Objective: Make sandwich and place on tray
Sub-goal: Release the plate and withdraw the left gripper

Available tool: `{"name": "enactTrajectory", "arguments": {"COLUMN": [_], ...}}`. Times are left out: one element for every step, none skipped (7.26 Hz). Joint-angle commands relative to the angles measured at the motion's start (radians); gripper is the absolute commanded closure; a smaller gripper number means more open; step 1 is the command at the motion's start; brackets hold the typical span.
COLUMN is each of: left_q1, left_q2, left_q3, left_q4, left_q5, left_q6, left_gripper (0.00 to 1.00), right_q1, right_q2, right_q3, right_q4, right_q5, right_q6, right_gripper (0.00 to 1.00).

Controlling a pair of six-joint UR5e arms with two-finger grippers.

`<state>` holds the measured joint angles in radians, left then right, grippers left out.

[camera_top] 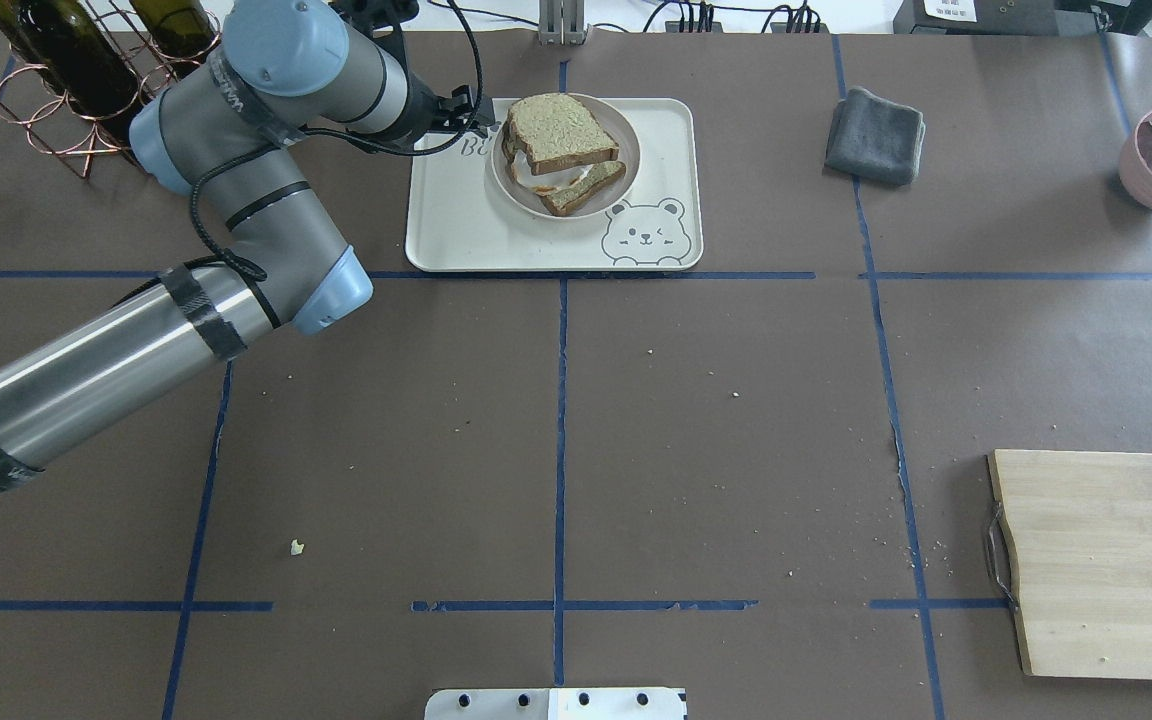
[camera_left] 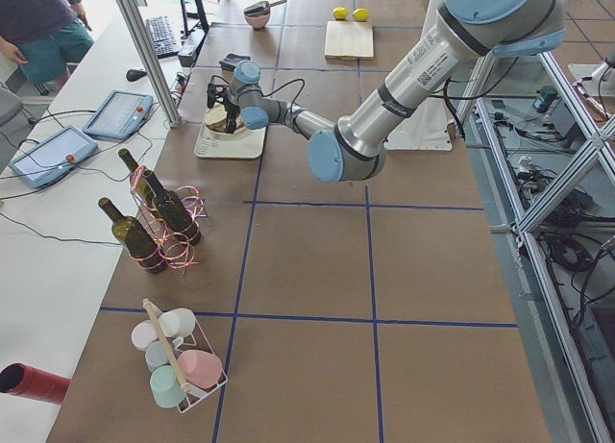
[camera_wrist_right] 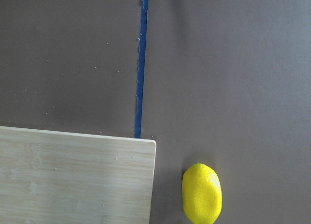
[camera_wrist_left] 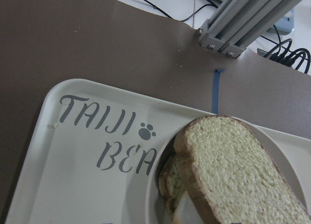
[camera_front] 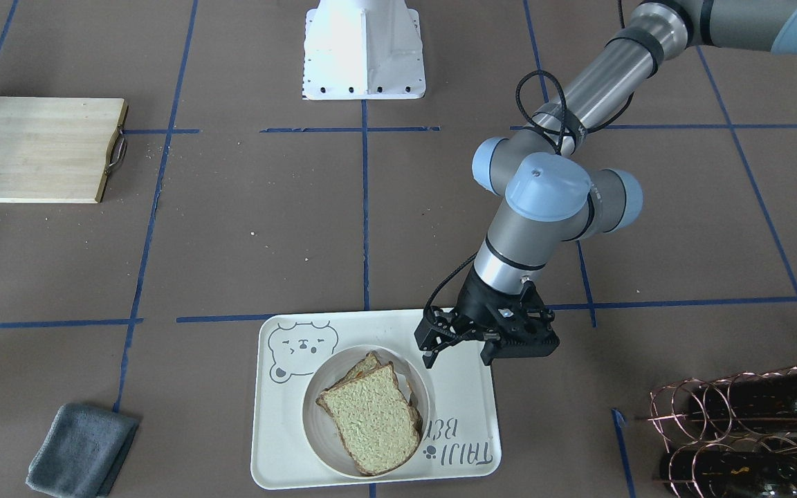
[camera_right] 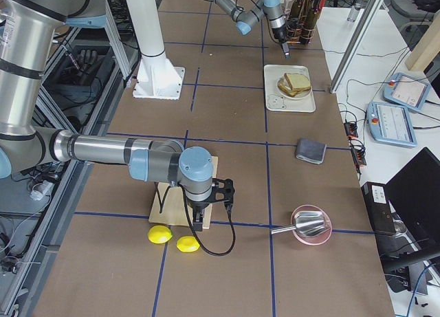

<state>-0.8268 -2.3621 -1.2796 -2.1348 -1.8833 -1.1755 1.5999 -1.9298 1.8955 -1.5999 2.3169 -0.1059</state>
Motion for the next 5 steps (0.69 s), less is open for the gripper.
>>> {"name": "enactTrajectory", "arguments": {"left_q1": [-0.060,-0.116,-0.177,-0.287,-0.390], "left_q2": [0.187,0.251,0.311,0.376,0.465], "left_q3": [-0.346,-0.469,-0.557,-0.582,-0.581], "left_q4": [0.247,0.363,0.475,0.531,0.553], "left_q5": [-0.094,-0.100,-0.126,-0.205,-0.280], "left_q6": [0.232,0.326,0.468,0.620,0.796], "left_gripper": [0.00,0.00,0.00,0.00,0.00], "right_q1": [0.000,0.002,0.000,0.000,0.000], "right_q2": [0.002,0.002,0.008,0.014,0.017], "right_q3": [-0.007,-0.007,-0.004,-0.003,-0.003], "right_q4": [0.000,0.002,0.002,0.002,0.002], "right_q5": [-0.004,-0.004,-0.004,-0.005,-0.007], "right_q6": [0.000,0.000,0.002,0.003,0.003], "right_gripper": [0.00,0.00,0.00,0.00,0.00]}}
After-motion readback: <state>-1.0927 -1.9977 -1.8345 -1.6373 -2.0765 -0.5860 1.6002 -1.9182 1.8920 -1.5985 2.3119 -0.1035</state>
